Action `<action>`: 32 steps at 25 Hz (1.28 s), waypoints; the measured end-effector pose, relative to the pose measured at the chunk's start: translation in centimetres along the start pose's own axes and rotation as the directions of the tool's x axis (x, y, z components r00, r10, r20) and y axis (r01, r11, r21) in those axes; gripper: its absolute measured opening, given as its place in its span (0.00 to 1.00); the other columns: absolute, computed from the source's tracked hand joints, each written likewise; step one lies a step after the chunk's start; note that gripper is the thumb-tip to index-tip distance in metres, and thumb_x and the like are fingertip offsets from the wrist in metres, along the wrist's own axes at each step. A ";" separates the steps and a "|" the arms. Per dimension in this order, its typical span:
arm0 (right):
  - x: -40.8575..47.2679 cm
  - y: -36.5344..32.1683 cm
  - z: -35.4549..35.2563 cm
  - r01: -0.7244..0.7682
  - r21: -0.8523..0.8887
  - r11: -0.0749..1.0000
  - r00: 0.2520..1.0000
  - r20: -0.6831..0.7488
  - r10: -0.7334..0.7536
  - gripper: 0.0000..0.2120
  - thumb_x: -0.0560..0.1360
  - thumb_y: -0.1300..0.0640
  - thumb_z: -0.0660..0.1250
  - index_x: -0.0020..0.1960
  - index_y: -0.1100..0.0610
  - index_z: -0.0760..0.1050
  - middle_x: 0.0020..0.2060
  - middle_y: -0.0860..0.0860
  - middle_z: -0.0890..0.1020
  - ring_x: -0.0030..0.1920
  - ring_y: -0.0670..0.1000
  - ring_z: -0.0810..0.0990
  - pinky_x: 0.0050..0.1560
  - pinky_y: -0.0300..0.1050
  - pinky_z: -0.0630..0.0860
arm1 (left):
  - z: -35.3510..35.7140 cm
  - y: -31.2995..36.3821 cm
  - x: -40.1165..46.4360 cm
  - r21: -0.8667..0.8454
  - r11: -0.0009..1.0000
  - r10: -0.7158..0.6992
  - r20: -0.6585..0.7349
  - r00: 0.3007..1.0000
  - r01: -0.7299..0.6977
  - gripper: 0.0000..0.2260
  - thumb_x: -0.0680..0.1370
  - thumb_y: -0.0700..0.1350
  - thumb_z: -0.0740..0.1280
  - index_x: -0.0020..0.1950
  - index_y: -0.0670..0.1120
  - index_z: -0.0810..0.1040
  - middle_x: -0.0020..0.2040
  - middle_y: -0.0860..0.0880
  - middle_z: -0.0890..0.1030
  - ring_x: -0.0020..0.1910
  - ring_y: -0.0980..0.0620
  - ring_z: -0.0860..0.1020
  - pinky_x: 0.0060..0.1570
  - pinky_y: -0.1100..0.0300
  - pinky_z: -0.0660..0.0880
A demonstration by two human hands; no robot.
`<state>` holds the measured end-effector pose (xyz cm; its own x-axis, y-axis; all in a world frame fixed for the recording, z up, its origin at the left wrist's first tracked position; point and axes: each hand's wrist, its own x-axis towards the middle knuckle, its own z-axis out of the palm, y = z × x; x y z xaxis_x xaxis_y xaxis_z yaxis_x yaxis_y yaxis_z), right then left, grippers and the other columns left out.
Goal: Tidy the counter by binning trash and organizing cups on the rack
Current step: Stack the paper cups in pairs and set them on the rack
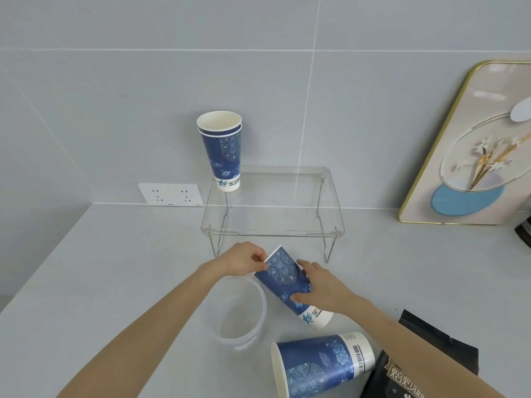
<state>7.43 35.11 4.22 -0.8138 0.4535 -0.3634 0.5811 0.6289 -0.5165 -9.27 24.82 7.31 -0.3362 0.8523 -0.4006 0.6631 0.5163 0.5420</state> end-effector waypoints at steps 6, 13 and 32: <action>-2.3 0.7 0.2 0.118 0.178 0.977 0.986 -0.138 -0.094 0.35 0.69 0.57 0.71 0.70 0.57 0.57 0.64 0.56 0.71 0.62 0.55 0.73 0.59 0.42 0.69 | 0.0 3.1 -3.0 -0.014 0.980 0.194 -0.147 0.970 -0.198 0.08 0.73 0.45 0.68 0.49 0.43 0.81 0.53 0.47 0.75 0.55 0.50 0.72 0.55 0.60 0.67; -3.4 1.4 2.6 0.179 0.416 0.891 0.954 -0.294 -0.055 0.32 0.69 0.62 0.71 0.68 0.57 0.59 0.63 0.53 0.73 0.60 0.48 0.71 0.61 0.42 0.70 | 1.5 4.4 -4.1 -0.129 0.980 0.120 -0.241 0.963 -0.154 0.33 0.70 0.48 0.71 0.71 0.48 0.59 0.74 0.46 0.60 0.73 0.49 0.60 0.67 0.60 0.60; -6.9 1.6 3.3 0.222 -0.080 0.972 0.969 0.131 -0.211 0.43 0.66 0.31 0.55 0.73 0.50 0.47 0.71 0.52 0.65 0.69 0.52 0.65 0.70 0.47 0.61 | 2.3 2.8 -5.8 -0.046 0.992 0.100 -0.281 0.954 -0.117 0.39 0.67 0.52 0.74 0.72 0.49 0.58 0.72 0.50 0.61 0.68 0.48 0.66 0.65 0.52 0.67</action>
<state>13.97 30.95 3.36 -0.9117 0.2241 -0.3444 0.3841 0.7626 -0.5205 -3.95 21.18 9.48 -0.4427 0.8885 -0.1206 0.6663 0.4160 0.6189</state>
